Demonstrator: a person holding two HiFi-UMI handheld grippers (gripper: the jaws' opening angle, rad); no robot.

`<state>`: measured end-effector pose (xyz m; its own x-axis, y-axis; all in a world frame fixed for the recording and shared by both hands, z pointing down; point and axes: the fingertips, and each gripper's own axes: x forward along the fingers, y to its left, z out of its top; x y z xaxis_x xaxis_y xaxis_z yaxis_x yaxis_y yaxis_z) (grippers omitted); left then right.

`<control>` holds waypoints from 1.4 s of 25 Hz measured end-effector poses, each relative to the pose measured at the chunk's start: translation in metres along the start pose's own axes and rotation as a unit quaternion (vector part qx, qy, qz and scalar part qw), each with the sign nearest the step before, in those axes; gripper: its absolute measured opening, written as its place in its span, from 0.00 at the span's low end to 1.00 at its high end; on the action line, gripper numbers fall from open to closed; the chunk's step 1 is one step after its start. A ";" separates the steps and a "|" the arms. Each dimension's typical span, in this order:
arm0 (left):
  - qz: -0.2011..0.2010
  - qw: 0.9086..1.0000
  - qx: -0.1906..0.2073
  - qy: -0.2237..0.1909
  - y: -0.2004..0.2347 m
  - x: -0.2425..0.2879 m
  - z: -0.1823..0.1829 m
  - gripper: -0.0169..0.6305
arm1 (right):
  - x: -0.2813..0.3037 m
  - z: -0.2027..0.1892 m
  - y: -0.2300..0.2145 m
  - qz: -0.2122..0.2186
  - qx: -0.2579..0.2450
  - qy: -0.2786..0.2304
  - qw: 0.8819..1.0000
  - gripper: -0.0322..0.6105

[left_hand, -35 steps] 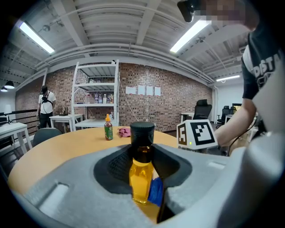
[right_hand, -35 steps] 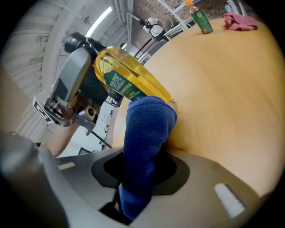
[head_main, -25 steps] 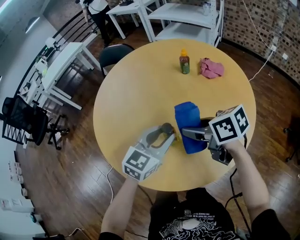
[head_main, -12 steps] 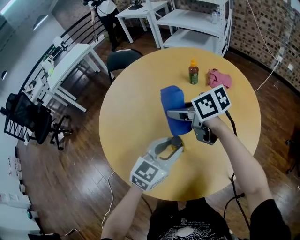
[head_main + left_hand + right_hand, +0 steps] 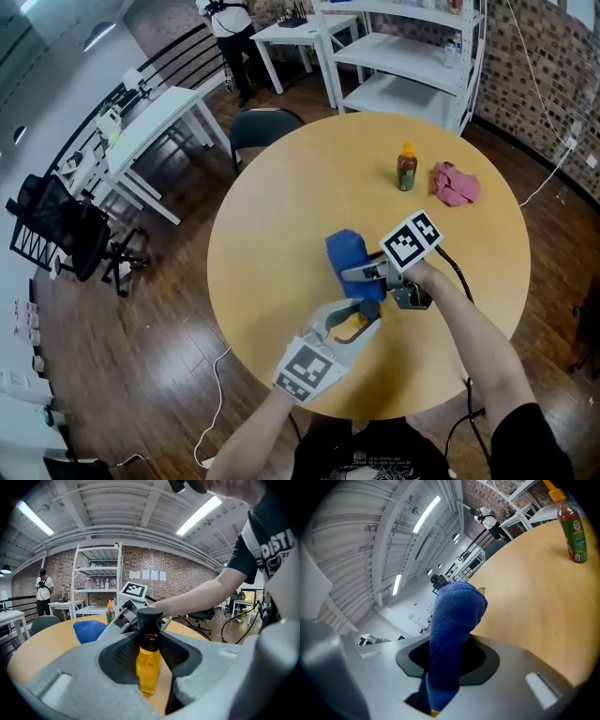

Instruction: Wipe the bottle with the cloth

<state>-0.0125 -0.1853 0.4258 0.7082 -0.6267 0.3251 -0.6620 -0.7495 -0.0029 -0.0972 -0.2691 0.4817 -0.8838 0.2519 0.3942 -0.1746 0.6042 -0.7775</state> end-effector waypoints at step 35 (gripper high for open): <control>0.020 1.000 -0.014 -0.007 0.010 -0.040 -0.006 0.27 | 0.030 0.034 0.116 0.068 -0.263 0.155 0.950 0.25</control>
<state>-0.0487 -0.1664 0.4183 0.6841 -0.6596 0.3113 -0.6968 -0.7172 0.0114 -0.1584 -0.2172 0.3868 -0.6982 0.5163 0.4959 0.2453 0.8234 -0.5118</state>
